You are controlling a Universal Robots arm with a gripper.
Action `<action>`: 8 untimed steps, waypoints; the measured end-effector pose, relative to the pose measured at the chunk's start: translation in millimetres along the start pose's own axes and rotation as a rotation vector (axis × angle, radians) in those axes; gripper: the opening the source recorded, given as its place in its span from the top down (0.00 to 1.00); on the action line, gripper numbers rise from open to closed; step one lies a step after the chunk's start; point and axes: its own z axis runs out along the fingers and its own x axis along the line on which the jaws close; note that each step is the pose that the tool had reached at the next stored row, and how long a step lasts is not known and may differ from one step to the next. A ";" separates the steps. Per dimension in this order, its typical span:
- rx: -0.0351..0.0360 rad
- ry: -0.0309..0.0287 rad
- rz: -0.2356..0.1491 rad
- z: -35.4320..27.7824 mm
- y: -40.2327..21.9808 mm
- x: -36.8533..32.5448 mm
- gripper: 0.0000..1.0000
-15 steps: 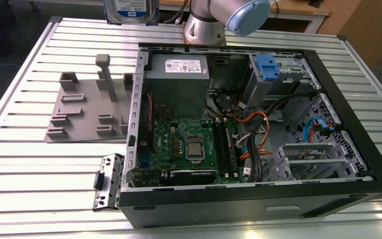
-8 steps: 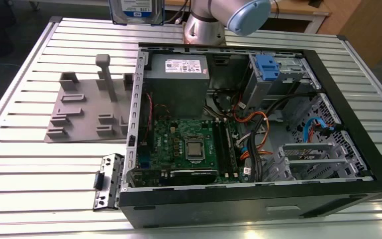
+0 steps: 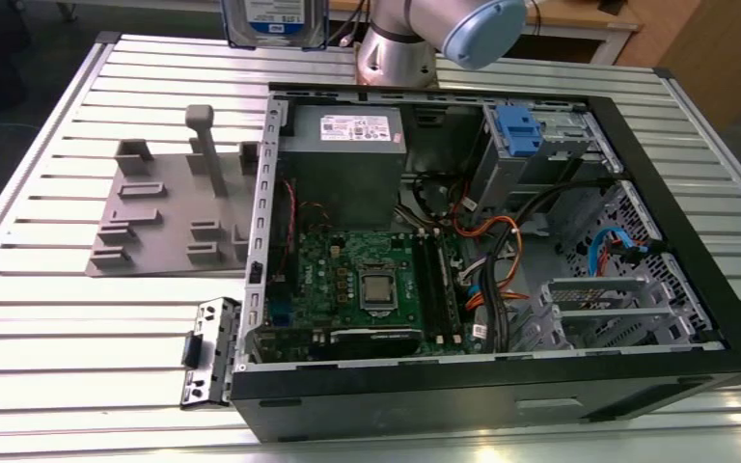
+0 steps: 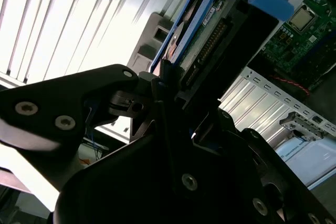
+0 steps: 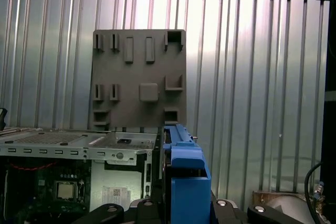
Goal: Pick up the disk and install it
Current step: 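Pick up the disk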
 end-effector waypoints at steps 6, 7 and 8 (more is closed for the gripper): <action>-0.0002 0.0000 0.000 0.0 -8.3 0.5 0.64; -0.0003 0.0000 0.000 -0.1 -9.8 0.6 0.64; -0.0004 0.0000 0.000 -0.1 -11.2 0.6 0.64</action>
